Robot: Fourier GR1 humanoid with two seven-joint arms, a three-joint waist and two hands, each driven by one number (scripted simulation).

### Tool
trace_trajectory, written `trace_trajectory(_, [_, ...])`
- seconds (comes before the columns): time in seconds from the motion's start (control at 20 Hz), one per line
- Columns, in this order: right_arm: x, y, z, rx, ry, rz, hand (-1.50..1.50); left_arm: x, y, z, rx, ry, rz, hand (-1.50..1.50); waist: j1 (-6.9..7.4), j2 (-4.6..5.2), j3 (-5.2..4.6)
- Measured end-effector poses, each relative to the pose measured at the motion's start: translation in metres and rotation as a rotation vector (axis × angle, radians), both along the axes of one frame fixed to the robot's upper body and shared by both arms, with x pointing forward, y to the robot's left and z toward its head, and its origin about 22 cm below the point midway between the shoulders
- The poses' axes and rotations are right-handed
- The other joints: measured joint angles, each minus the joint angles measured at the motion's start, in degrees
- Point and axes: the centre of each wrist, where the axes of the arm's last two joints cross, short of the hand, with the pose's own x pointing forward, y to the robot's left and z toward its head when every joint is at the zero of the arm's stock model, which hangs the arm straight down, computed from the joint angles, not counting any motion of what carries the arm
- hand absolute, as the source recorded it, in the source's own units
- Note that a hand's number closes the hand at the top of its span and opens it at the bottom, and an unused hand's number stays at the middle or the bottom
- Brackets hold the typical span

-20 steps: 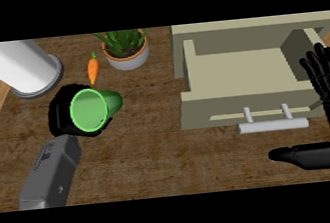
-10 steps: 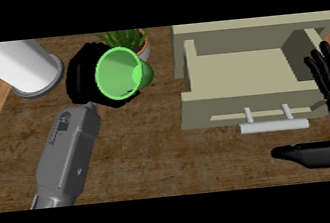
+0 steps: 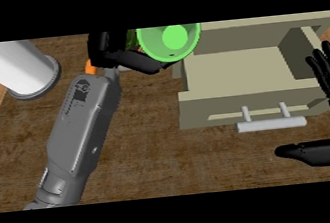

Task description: Pick up the cup, place it into the drawer and close the drawer

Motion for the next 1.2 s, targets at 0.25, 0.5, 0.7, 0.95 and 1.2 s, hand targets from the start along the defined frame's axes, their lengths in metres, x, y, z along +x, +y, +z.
trace_trajectory(0.25, [-0.003, 0.002, 0.004, -0.004, 0.002, 0.004, -1.5, 0.006, -0.032, 0.019, 0.028, 0.042, 0.008, 1.5, -0.42, 0.09, -0.02])
trace_trajectory(0.5, [0.001, 0.001, 0.003, -0.002, -0.005, 0.016, -1.5, 0.012, -0.056, 0.02, 0.044, 0.106, 0.013, 1.5, -0.98, 0.25, -0.02])
trace_trajectory(0.7, [0.0, -0.004, 0.0, -0.009, -0.005, 0.028, -1.5, 0.017, -0.071, 0.023, 0.061, 0.145, 0.024, 1.5, -1.54, 0.4, -0.02])
trace_trajectory(0.95, [0.005, -0.005, 0.003, -0.002, -0.013, 0.032, -1.5, 0.018, -0.082, 0.012, 0.107, 0.181, 0.042, 1.5, -2.08, 0.5, 0.0])
trace_trajectory(1.2, [0.012, -0.002, 0.004, -0.005, -0.013, 0.039, -1.5, 0.016, -0.089, -0.001, 0.146, 0.208, 0.052, 1.5, -2.5, 0.61, 0.01])
